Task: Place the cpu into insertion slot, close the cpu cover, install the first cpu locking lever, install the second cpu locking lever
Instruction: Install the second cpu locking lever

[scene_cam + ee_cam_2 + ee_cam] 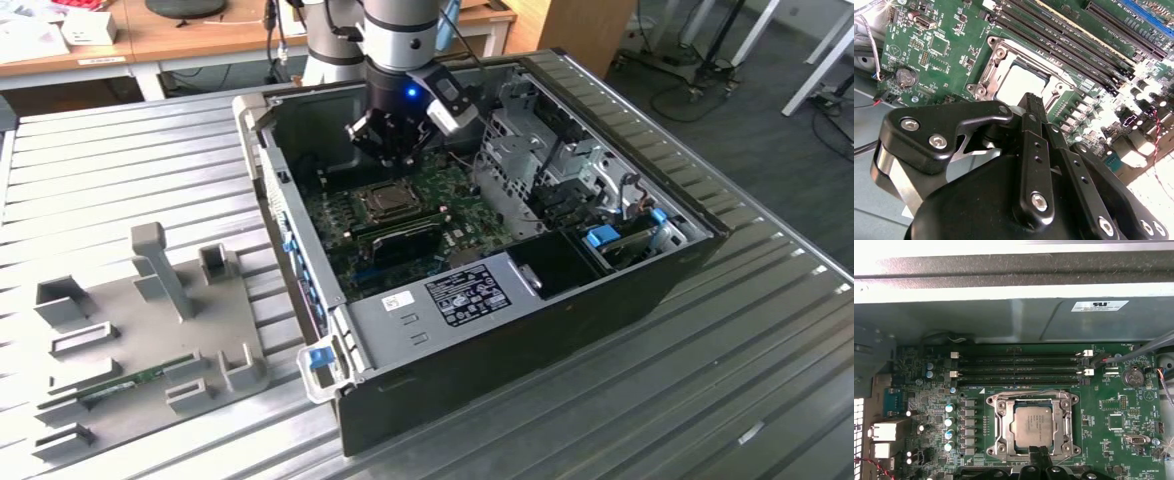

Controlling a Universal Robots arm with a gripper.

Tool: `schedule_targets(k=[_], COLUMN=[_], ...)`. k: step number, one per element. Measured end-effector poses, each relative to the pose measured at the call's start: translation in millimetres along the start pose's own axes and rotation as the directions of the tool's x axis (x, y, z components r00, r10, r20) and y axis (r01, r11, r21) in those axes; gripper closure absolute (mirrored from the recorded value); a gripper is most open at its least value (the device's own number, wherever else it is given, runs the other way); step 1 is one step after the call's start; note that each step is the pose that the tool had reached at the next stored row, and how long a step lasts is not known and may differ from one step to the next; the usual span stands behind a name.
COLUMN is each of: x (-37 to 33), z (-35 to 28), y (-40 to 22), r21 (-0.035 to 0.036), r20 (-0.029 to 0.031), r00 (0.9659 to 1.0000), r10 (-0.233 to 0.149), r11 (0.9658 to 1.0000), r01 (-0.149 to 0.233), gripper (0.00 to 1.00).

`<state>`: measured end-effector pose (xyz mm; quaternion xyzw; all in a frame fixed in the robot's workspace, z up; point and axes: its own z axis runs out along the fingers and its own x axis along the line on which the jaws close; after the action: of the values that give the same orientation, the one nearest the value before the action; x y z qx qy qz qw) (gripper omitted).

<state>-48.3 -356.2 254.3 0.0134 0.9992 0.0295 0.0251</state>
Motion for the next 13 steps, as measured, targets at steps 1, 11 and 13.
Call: schedule_targets(k=[1, 11, 13], x=[0.0, -0.1, -0.1], z=[-0.6, -1.4, -1.4], y=[0.0, 0.0, -0.8], r21=[0.0001, 0.0001, 0.0002], r20=[0.0000, -0.0001, -0.0002], r00=[1.0000, 1.0000, 1.0000], r10=[0.000, 0.000, 0.000], r11=[1.0000, 1.0000, 1.0000], r01=[0.000, 0.000, 0.000], gripper=[0.89, 0.89, 0.89])
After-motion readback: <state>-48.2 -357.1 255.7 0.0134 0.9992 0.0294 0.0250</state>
